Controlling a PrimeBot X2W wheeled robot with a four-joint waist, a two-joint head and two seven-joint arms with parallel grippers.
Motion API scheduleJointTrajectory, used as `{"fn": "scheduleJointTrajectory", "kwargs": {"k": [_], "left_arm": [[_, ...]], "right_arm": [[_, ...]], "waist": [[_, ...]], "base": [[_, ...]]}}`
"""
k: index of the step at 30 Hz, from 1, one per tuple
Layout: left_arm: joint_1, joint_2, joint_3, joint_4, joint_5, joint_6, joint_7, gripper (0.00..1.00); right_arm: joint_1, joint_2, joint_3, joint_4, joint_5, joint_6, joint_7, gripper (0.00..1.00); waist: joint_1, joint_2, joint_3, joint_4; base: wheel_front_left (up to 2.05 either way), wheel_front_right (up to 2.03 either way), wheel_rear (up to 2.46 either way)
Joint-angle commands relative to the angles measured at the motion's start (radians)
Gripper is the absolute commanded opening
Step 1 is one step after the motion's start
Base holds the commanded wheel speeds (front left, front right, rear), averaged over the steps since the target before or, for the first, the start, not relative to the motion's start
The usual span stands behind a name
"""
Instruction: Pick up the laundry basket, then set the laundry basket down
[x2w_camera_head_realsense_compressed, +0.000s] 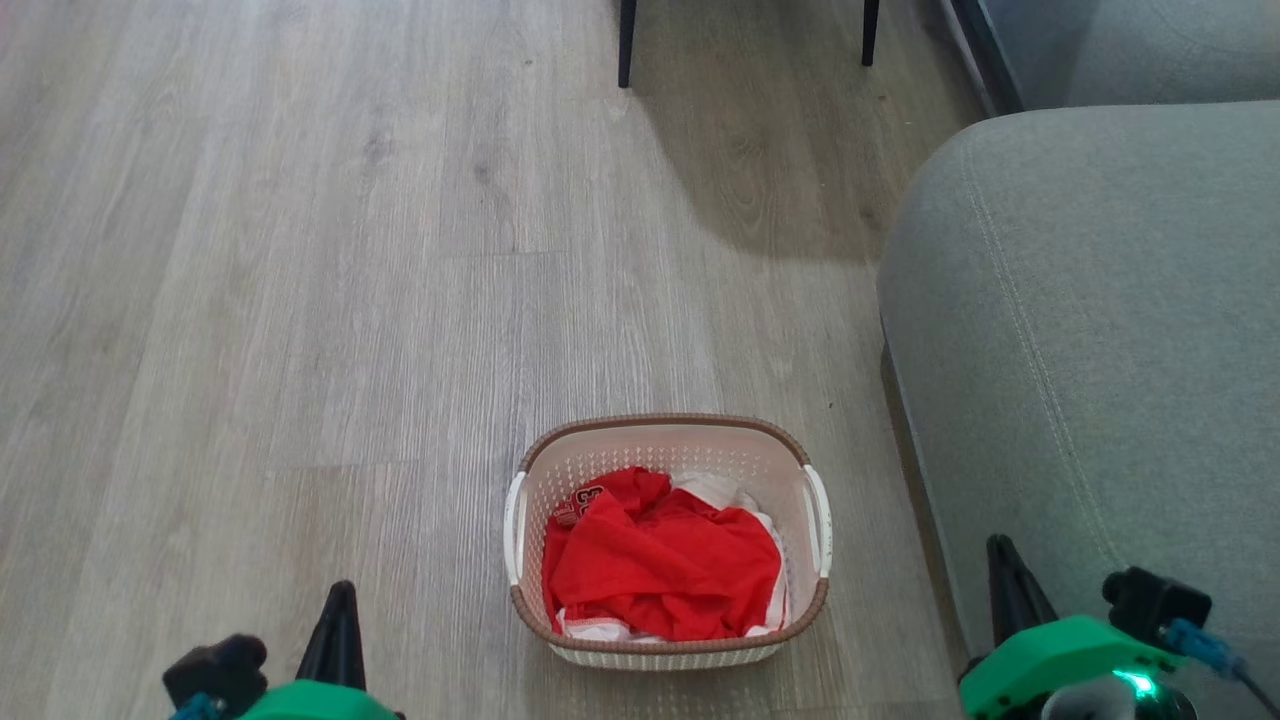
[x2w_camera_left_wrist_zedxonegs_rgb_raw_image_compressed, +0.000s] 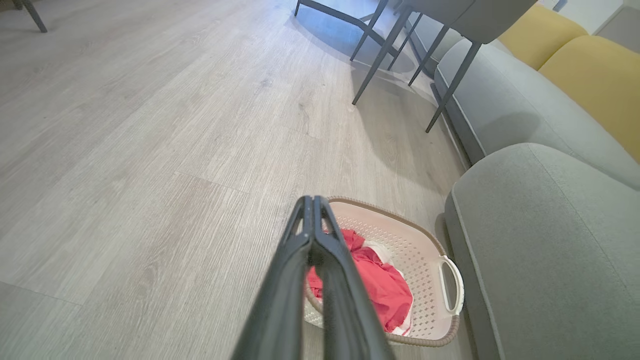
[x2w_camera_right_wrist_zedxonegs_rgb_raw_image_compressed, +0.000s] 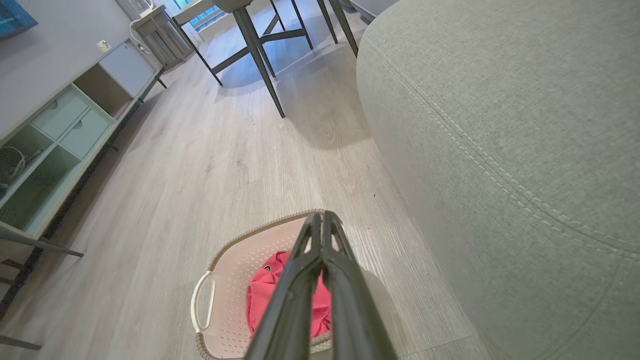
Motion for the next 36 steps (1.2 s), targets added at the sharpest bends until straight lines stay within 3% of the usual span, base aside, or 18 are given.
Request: {"fn": "scheduleJointTrajectory", "kwargs": {"k": [1, 36], "left_arm": [[-0.048, 0.009, 0.026, -0.024, -0.038, -0.009, 0.007, 0.0], [-0.131, 0.013, 0.084, -0.006, -0.445, -0.065, 0.101, 0.0]], "right_arm": [[-0.052, -0.017, -0.004, -0.037, 0.038, 0.0, 0.007, 0.0], [-0.092, -0.027, -0.051, -0.046, 0.42, -0.001, 0.1, 0.0]], "waist": [[0.0, 0.0, 0.0, 0.0], [0.0, 0.0, 0.002, -0.009]], "base": [[0.0, 0.0, 0.0], [0.0, 0.0, 0.0]]}}
